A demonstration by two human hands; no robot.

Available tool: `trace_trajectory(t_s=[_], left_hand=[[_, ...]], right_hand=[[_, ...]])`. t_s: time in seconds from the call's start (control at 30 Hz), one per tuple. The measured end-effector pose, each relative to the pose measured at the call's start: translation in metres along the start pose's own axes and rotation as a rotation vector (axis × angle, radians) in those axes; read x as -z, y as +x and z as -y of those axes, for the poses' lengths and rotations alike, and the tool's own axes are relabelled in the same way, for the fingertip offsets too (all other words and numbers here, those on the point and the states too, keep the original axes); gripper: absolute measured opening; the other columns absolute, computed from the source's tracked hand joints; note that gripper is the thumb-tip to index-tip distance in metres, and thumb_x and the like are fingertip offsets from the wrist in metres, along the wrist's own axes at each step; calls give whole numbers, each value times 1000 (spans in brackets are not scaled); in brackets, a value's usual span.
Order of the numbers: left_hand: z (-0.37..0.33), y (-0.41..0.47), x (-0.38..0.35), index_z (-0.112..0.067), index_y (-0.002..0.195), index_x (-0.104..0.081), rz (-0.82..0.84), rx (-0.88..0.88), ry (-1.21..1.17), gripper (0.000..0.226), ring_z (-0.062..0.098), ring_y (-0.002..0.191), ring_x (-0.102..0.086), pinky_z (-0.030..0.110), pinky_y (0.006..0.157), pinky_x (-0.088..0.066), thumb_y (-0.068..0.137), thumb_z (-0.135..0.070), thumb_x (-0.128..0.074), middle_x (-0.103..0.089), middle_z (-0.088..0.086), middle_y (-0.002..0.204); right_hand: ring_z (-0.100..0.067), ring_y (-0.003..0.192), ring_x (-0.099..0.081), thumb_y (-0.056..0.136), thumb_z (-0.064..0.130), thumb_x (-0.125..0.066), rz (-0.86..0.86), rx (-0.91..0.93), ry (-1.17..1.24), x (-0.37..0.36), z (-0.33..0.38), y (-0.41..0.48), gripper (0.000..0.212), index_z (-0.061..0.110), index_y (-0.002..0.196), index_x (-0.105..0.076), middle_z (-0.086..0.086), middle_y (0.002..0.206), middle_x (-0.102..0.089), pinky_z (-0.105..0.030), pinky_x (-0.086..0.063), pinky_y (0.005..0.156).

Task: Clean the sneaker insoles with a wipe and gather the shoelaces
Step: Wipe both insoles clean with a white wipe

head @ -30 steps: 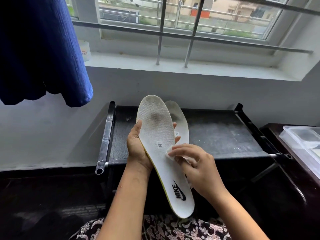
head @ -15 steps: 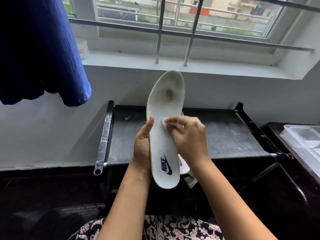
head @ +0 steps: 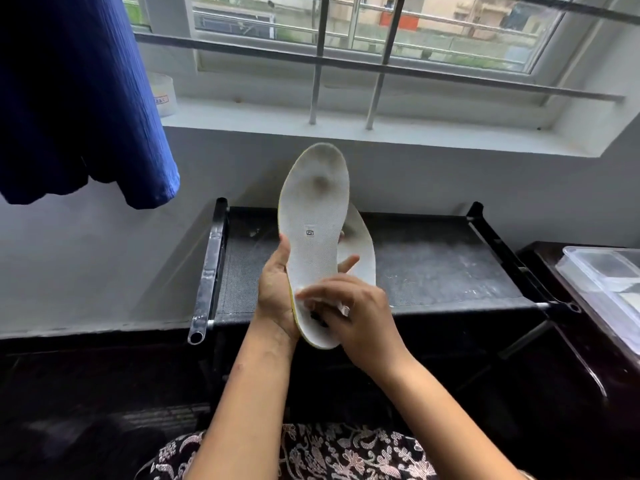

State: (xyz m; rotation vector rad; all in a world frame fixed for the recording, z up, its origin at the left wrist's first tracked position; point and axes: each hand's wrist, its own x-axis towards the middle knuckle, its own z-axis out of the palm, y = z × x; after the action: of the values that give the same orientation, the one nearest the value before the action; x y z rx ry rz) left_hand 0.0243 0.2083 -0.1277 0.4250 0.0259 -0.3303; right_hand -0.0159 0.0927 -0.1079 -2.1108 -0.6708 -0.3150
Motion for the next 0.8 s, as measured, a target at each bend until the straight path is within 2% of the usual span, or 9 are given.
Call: trace_trajectory(t_s=[0.1, 0.17, 0.23, 0.37, 0.43, 0.53, 0.6, 0.73, 0.8], left_hand=[[0, -2, -1, -11, 125, -57, -13, -11, 15, 65, 38, 119, -55, 56, 92, -46, 93, -60, -27, -57, 6, 132], [0, -1, -2, -9, 122, -58, -24, 0, 7, 66, 33, 107, -62, 48, 84, -50, 94, -59, -26, -59, 7, 127], [0, 0, -5, -8, 128, -54, -29, 10, -3, 65, 33, 99, -65, 46, 82, -53, 94, -57, -28, -59, 11, 124], [1, 1, -9, -2, 127, -54, -62, 4, 28, 67, 31, 94, -67, 45, 83, -54, 94, -56, -28, -68, 17, 105], [2, 2, -7, -6, 113, -63, -101, -41, -11, 62, 29, 95, -65, 44, 79, -56, 93, -55, -31, -67, 12, 106], [-1, 5, -1, -10, 125, -56, -168, -82, -115, 66, 24, 99, -61, 48, 82, -53, 90, -60, -32, -61, 7, 115], [-3, 5, 2, -8, 126, -55, -178, -101, -133, 72, 20, 94, -61, 40, 76, -54, 88, -63, -30, -61, 7, 112], [-4, 3, 1, -4, 102, -68, -149, -116, -143, 73, 18, 80, -62, 27, 62, -50, 89, -62, -25, -67, 8, 94], [-4, 4, 2, -5, 114, -61, -154, -116, -129, 73, 18, 82, -58, 26, 61, -47, 88, -63, -25, -63, 8, 99]], right_hand=[[-2, 85, -63, 74, 1, -69, 203, -41, 75, 20, 4, -10, 26, 20, 89, -76, 5, 86, -72, -14, -47, 78], [-6, 84, -65, 75, 5, -75, 334, -132, 147, 33, 2, -6, 21, 22, 87, -77, 4, 85, -73, -27, -52, 79], [-12, 84, -67, 74, 4, -76, 265, -162, 215, 42, -2, 5, 20, 19, 87, -76, 2, 81, -73, -31, -54, 77], [-2, 93, -64, 75, 2, -73, -23, -53, 109, 33, -7, 13, 19, 16, 88, -76, 7, 88, -71, -19, -49, 84], [-2, 95, -63, 75, 1, -67, 14, -22, 57, 17, -6, 2, 23, 15, 91, -76, 8, 95, -70, -18, -48, 86], [-4, 98, -63, 77, -8, -63, -6, -3, 48, 1, -6, -20, 34, 18, 96, -74, 6, 100, -70, -23, -50, 87], [-4, 97, -64, 77, -9, -62, 6, 10, 77, 0, -5, -33, 36, 20, 94, -74, 8, 98, -70, -26, -52, 85], [-5, 92, -67, 77, -11, -64, 214, 5, 137, 14, -3, -45, 32, 16, 89, -76, 7, 94, -72, -30, -55, 81], [-9, 87, -69, 74, -13, -64, 194, -43, 235, 29, -1, -43, 32, 15, 86, -76, 5, 90, -73, -30, -55, 78]])
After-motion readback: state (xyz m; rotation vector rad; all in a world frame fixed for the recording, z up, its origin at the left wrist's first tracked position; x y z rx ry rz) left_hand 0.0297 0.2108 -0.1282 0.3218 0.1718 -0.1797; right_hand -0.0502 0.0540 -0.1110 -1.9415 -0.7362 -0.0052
